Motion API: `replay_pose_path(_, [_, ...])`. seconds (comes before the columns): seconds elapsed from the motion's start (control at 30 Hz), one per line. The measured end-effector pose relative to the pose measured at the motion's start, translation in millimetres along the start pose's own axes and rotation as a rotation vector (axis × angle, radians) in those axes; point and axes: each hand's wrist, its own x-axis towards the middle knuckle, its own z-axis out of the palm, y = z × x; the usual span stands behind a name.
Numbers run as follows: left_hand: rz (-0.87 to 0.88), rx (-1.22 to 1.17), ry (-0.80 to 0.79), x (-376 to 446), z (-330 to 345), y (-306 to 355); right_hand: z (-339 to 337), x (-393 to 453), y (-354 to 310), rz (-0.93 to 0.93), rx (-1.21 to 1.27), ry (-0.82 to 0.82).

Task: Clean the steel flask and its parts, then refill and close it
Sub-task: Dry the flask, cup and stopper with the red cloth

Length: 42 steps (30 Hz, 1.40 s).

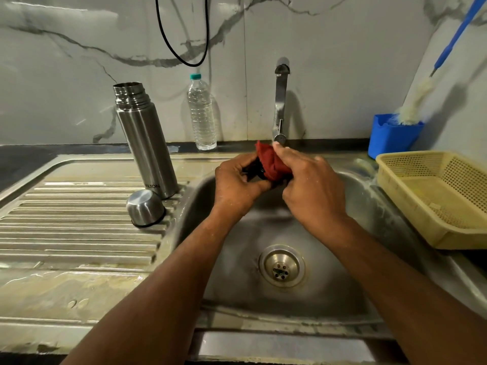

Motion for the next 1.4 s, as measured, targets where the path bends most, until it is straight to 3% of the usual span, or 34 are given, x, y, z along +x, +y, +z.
replay_pose_path(0.1, [-0.029,-0.024,0.055,2,-2,-1,2,1,16,0.283,0.226,-0.131])
replay_pose_path(0.17, [-0.075,0.005,0.051,3,-2,-3,1,-1,18,0.343,0.310,-0.118])
replay_pose_path(0.3, [-0.101,0.065,-0.050,0,2,-9,0,-7,-2,0.022,0.284,0.037])
replay_pose_path(0.37, [-0.076,0.048,-0.044,1,1,-7,1,-6,-1,-0.013,0.255,0.036])
replay_pose_path(0.43, [-0.081,-0.006,-0.035,3,1,-3,1,-3,4,0.154,0.403,-0.053])
replay_pose_path(0.57, [-0.149,-0.170,-0.018,3,4,-1,-4,1,8,0.707,0.857,-0.218])
replay_pose_path(0.7, [-0.222,-0.171,-0.035,3,5,-10,-2,11,11,0.879,1.020,-0.005])
replay_pose_path(0.8, [-0.264,-0.163,-0.079,2,4,-10,-1,12,15,0.712,0.898,0.189])
replay_pose_path(0.93, [-0.216,-0.132,-0.122,0,5,-12,-3,1,4,0.173,0.459,0.073])
replay_pose_path(1.13, [-0.243,-0.155,-0.034,1,2,-13,1,-5,-7,-0.112,0.372,-0.012])
replay_pose_path(1.27, [-0.206,-0.213,-0.105,3,-2,-8,-2,0,-5,-0.079,0.381,0.006])
replay_pose_path(1.4, [-0.193,-0.234,-0.240,0,2,4,-8,10,9,0.288,0.577,-0.079])
